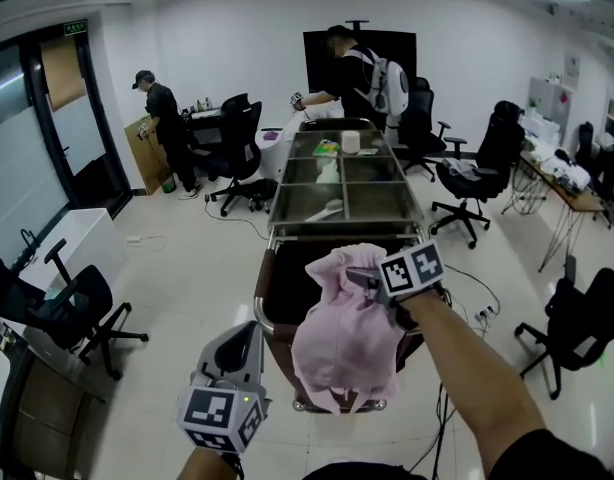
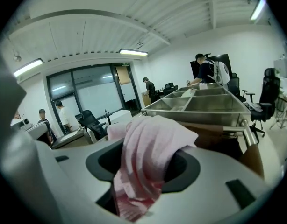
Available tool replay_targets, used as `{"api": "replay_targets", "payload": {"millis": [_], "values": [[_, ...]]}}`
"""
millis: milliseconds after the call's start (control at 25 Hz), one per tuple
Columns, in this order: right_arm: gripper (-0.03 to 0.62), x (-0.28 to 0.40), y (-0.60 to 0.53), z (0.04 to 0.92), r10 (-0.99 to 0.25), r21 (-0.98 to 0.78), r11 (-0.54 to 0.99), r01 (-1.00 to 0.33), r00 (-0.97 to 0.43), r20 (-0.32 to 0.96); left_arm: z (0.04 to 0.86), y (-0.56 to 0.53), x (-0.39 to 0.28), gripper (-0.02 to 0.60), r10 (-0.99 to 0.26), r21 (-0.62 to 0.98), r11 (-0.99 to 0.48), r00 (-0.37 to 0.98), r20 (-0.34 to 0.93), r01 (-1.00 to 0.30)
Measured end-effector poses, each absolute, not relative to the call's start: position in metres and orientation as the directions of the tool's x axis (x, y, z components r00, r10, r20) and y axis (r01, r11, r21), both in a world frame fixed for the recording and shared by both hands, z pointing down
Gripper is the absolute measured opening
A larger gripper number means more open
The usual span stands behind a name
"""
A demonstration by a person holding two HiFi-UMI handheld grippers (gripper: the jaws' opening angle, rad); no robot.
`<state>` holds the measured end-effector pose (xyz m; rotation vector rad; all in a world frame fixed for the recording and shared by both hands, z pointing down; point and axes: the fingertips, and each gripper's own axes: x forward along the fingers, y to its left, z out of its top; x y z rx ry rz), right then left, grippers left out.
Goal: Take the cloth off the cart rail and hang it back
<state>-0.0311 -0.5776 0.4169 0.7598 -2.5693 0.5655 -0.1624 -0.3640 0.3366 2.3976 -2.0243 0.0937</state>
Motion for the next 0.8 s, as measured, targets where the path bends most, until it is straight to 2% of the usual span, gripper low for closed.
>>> {"api": "replay_targets", "payload": {"millis": [600, 800], "values": [[0.244, 0.012, -0.471, 0.412, -0.543, -0.214, 0.691, -0.691, -0.691, 0.478, 0.350, -0.274, -0.148, 0.000, -0.961, -0.029, -0.274, 0.272, 0.051, -0.961], [0.244, 0.036, -0.454, 0.413, -0.668, -0.133, 0.599, -0.789, -0.585, 0.460, 0.356, -0.246, -0.146, 0.000, -0.950, -0.015, -0.307, 0.305, 0.064, -0.952]]}}
